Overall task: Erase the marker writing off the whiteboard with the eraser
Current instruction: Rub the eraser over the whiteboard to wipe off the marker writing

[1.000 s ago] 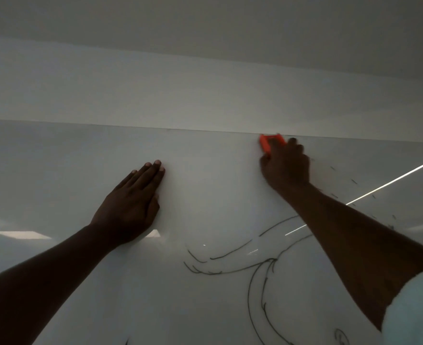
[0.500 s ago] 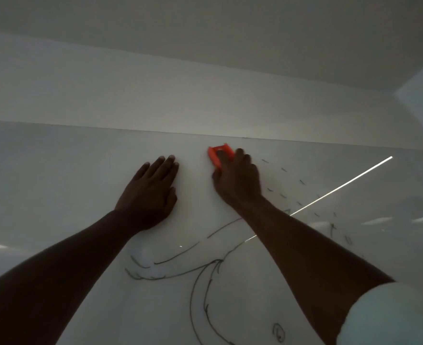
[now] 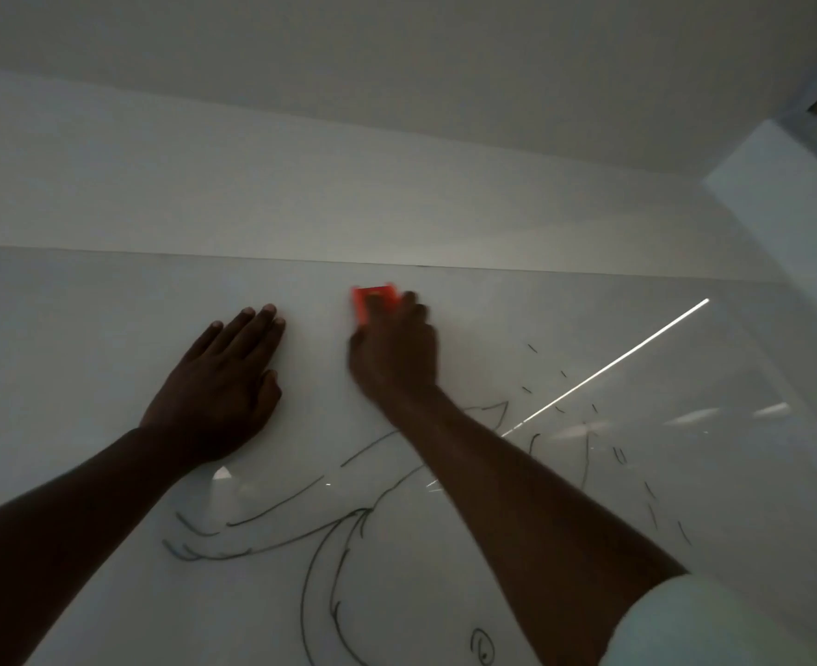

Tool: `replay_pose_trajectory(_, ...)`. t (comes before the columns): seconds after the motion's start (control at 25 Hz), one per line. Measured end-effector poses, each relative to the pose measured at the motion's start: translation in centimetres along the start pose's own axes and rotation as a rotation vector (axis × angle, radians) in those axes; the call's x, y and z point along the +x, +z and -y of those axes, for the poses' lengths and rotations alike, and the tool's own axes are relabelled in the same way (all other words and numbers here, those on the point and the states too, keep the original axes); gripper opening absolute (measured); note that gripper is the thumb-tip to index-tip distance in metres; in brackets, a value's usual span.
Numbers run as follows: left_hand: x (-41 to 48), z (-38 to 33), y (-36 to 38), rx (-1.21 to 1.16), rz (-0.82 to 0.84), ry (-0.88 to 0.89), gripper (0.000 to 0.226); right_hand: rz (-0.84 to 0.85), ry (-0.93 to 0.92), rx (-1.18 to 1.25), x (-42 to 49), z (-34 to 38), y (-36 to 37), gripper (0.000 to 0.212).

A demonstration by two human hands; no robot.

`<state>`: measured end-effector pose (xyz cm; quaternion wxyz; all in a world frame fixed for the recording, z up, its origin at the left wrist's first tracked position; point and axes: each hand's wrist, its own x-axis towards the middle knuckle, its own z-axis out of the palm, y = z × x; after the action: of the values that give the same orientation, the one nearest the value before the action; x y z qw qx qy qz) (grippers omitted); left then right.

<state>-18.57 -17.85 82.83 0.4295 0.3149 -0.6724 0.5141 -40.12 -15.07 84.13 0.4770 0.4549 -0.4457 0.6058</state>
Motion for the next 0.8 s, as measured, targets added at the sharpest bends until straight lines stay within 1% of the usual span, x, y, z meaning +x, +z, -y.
replay_pose_trajectory(0.04,0.0,0.1,0.0,0.003,0.004,0.003,0.085,0.004,-0.131,0.018,-1.2,1.9,0.4,0.053)
replay_pose_trajectory(0.12,0.0,0.2,-0.2,0.004,0.009,0.007,0.085,0.013,-0.305,0.039,-2.2,2.7,0.3,0.054)
replay_pose_trajectory(0.16,-0.1,0.1,-0.3,0.005,0.008,0.008,0.085,0.013,-0.347,0.038,-2.1,1.5,0.0,0.055)
replay_pose_trajectory(0.2,-0.2,-0.1,-0.4,0.01,0.0,0.005,0.084,0.016,-0.33,0.013,-1.7,-0.4,-0.3,0.057)
replay_pose_trajectory(0.24,-0.1,-0.3,-0.6,0.01,-0.005,0.006,0.084,0.025,-0.258,-0.028,-1.0,-2.8,-0.7,0.058)
replay_pose_trajectory(0.32,-0.2,-0.8,-0.7,0.002,0.014,0.005,0.083,0.026,-0.021,-0.11,-0.5,-9.3,-1.6,0.058)
replay_pose_trajectory(0.4,-0.4,-1.0,-0.6,0.011,0.031,-0.023,0.08,-0.007,0.2,-0.176,-1.2,-15.4,-3.0,0.053)
replay_pose_trajectory(0.44,-0.5,-1.2,-0.5,0.014,0.03,-0.041,0.079,-0.024,0.291,-0.191,-1.7,-17.3,-3.6,0.05)
replay_pose_trajectory(0.52,-0.2,-2.0,-0.6,0.0,0.025,-0.071,0.079,-0.041,0.44,-0.175,-2.2,-17.8,-3.9,0.047)
replay_pose_trajectory(0.56,0.2,-2.7,-0.6,-0.015,0.023,-0.057,0.079,-0.043,0.457,-0.16,-2.5,-16.4,-3.8,0.048)
replay_pose_trajectory(0.6,0.8,-3.6,-0.5,-0.027,0.026,-0.007,0.079,-0.031,0.415,-0.154,-3.1,-14.2,-3.5,0.051)
replay_pose_trajectory(0.64,1.6,-4.7,-0.2,-0.034,0.038,0.069,0.078,-0.022,0.31,-0.157,-4.0,-11.9,-3.1,0.054)
replay_pose_trajectory(0.72,3.1,-6.4,0.2,-0.035,0.087,0.19,0.077,0.001,0.006,-0.137,-6.9,-8.6,-2.4,0.057)
replay_pose_trajectory(0.76,3.7,-6.8,0.5,-0.044,0.1,0.206,0.076,0.01,-0.128,-0.131,-8.2,-8.7,-2.4,0.057)
replay_pose_trajectory(0.8,4.0,-6.9,0.7,-0.054,0.095,0.205,0.075,0.014,-0.217,-0.135,-8.8,-9.9,-2.7,0.057)
